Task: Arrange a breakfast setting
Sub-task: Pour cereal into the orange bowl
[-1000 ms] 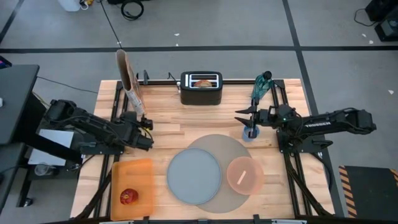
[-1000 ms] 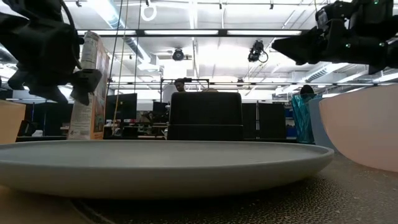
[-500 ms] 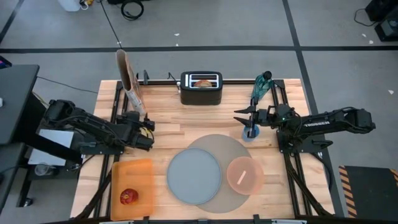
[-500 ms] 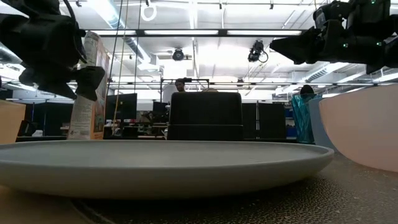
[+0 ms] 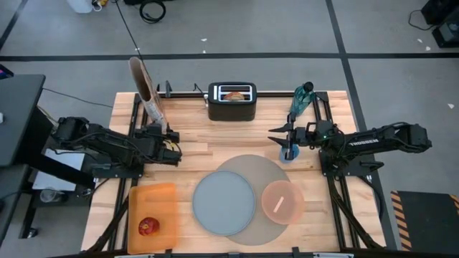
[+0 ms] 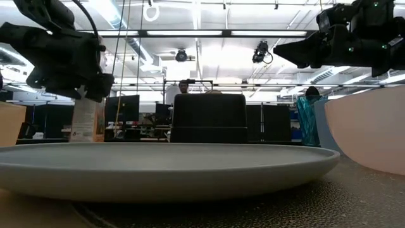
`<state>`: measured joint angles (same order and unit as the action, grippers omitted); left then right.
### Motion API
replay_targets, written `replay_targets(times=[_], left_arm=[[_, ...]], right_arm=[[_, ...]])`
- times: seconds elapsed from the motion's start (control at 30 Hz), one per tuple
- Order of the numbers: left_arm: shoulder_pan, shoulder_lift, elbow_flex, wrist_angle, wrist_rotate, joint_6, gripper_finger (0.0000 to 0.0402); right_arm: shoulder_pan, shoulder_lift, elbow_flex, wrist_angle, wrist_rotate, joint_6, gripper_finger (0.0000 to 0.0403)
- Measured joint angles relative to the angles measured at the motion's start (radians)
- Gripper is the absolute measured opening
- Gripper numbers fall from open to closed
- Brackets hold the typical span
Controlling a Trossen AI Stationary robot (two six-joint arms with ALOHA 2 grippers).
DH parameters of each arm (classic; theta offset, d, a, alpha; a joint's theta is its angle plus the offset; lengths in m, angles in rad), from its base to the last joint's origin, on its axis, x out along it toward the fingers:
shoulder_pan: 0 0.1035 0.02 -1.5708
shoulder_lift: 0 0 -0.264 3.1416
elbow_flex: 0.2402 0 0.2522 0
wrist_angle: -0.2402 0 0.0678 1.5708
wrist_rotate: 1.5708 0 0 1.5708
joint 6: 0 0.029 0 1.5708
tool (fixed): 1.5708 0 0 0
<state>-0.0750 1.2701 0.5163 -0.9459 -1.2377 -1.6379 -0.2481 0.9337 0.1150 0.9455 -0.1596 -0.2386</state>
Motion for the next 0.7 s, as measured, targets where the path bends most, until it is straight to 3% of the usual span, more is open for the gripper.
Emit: replay_targets(times=[0.47, 0.7], left_arm=[[-0.027, 0.0, 0.0, -0.034, 0.126, -0.032, 0.0288], [-0.026, 0.0, 0.0, -0.047, 0.223, 0.034, 0.0288]], right_arm=[[0.0, 0.004, 0.0, 0.003, 0.0, 0.0, 0.0124], [0.0, 0.004, 0.0, 0.003, 0.006, 0.003, 0.0124]])
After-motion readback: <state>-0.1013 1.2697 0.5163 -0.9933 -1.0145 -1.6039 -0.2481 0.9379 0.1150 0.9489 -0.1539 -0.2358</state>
